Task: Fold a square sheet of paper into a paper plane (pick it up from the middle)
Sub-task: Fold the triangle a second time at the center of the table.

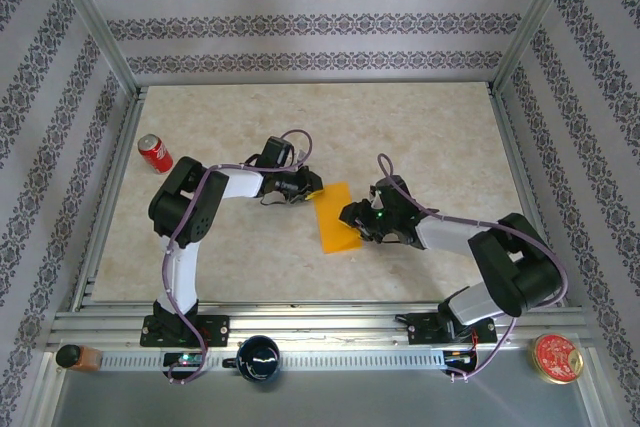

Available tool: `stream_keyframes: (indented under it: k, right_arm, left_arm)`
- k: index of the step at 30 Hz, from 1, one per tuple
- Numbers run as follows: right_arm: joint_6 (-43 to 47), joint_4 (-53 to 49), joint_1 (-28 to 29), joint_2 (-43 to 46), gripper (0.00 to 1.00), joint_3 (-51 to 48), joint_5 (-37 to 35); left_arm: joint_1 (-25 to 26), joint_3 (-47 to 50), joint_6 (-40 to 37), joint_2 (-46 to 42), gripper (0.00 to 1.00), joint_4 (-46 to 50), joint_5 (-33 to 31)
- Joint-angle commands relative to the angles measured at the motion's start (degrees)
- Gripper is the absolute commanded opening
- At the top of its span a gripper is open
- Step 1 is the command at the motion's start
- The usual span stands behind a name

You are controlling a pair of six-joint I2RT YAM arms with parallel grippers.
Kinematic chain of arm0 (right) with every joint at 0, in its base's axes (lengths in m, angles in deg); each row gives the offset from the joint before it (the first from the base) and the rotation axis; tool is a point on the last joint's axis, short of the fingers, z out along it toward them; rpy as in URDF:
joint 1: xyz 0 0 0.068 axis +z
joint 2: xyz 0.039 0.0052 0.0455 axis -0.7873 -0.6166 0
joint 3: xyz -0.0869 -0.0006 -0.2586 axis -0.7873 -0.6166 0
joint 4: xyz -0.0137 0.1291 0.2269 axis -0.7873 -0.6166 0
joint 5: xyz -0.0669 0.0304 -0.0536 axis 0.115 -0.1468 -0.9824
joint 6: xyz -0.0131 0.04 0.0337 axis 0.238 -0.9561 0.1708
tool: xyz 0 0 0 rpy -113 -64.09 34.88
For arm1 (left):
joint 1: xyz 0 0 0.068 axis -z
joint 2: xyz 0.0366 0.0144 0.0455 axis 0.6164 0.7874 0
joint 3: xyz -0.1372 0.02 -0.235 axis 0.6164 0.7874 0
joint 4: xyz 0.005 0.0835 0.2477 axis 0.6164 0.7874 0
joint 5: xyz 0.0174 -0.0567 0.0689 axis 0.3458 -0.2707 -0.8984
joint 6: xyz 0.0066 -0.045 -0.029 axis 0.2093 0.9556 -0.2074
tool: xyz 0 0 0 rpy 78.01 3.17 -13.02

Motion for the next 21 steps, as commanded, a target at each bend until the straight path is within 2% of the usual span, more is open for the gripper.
stream_keyframes:
  k: [1, 6, 11, 15, 21]
  right_arm:
    - [6.4, 0.2, -1.7, -1.5, 0.40, 2.6, 5.5]
    - [11.9, -1.3, -4.6, -4.5, 0.39, 5.1, 10.1]
    - [13.2, -1.7, -7.5, -7.7, 0.36, 6.4, 12.1]
    - [13.4, -1.2, -8.0, -9.8, 0.31, 7.3, 13.1]
    - [12.4, -0.5, -8.3, -11.9, 0.20, 7.7, 13.1]
  left_arm:
    - [0.6, -1.6, -3.3, 3.0, 0.17, 3.2, 0.8]
    - [0.5, -3.2, -4.2, 3.9, 0.18, 4.4, 1.1]
    - [0.5, -5.7, -5.1, 4.4, 0.19, 5.4, 1.7]
    - [0.6, -10.0, -8.2, 4.0, 0.22, 11.0, 1.6]
    - [0.8, -9.8, -9.7, -2.5, 0.40, 12.6, -1.4]
